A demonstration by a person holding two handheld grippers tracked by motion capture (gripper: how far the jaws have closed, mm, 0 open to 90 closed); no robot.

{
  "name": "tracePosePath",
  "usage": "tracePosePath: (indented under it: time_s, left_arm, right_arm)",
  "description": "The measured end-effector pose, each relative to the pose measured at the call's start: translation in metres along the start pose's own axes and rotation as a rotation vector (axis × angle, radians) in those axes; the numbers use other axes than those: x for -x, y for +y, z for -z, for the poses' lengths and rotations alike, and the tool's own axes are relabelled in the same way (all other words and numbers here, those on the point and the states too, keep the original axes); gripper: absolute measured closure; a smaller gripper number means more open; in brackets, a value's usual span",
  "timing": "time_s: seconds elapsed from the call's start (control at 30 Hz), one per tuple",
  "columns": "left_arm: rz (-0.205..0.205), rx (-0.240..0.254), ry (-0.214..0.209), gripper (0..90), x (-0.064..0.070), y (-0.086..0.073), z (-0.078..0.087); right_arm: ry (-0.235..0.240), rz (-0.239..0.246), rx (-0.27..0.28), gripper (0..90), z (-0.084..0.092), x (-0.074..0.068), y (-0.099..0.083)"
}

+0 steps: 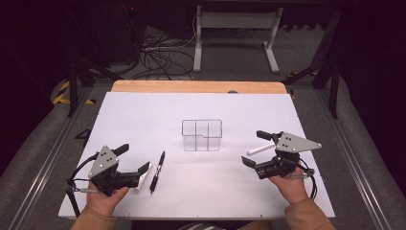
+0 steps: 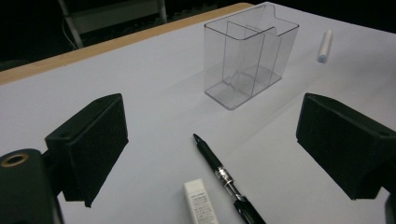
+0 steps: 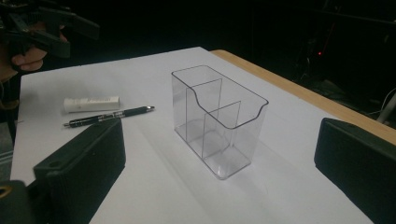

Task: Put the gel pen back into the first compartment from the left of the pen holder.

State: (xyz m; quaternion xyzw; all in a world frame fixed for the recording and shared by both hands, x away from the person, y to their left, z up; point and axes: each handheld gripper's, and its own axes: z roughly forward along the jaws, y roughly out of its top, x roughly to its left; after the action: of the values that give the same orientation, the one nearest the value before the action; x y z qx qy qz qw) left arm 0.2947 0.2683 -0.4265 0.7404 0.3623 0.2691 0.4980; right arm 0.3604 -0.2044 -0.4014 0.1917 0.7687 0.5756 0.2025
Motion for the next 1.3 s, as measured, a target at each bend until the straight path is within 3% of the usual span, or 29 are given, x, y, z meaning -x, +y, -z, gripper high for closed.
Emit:
tracePosePath:
  time_s: [0.27, 0.43, 0.57, 0.7, 0.77, 0.87, 0.93, 1.07, 1.17, 1.23, 1.3]
  left_arm:
    - [-0.003, -0.003, -0.011, 10.5, 0.000, 0.005, -0.001]
    - [0.002, -0.061, -0.011, 12.5, 0.000, 0.009, -0.007]
    - [0.008, -0.073, -0.027, 13.1, 0.001, 0.012, -0.010]
    - [0.009, -0.076, -0.029, 14.0, 0.002, 0.016, -0.012]
    - [0.020, -0.083, -0.032, 14.9, 0.002, 0.018, -0.012]
    - [0.073, -0.102, -0.039, 15.2, 0.001, 0.022, -0.013]
    - [0.069, -0.109, -0.039, 15.1, 0.000, 0.023, -0.014]
    - [0.038, -0.142, -0.020, 16.7, 0.002, 0.025, -0.017]
    - [0.010, -0.184, 0.016, 17.4, 0.003, 0.028, -0.021]
    - [0.009, -0.197, 0.024, 18.2, 0.003, 0.029, -0.023]
    - [0.058, -0.236, 0.025, 19.3, 0.001, 0.031, -0.029]
  right_arm:
    - [-0.022, -0.012, -0.009, 0.7, 0.005, -0.002, -0.015]
    - [-0.045, -0.010, -0.021, 0.8, 0.007, -0.002, -0.032]
    - [-0.065, 0.001, -0.052, 0.8, 0.005, -0.002, -0.040]
    - [-0.064, -0.010, -0.046, 1.1, 0.005, -0.002, -0.043]
    - [-0.067, -0.017, -0.031, 1.4, 0.006, -0.001, -0.046]
    - [-0.075, -0.028, -0.032, 2.0, 0.007, 0.000, -0.050]
    - [-0.075, -0.039, -0.031, 2.7, 0.008, 0.000, -0.052]
    - [-0.067, -0.058, -0.029, 3.1, 0.009, 0.000, -0.056]
    - [-0.065, -0.091, -0.027, 3.2, 0.008, 0.000, -0.063]
    - [-0.075, -0.100, -0.040, 3.3, 0.007, 0.000, -0.067]
    - [-0.105, -0.110, -0.058, 3.4, 0.006, 0.000, -0.069]
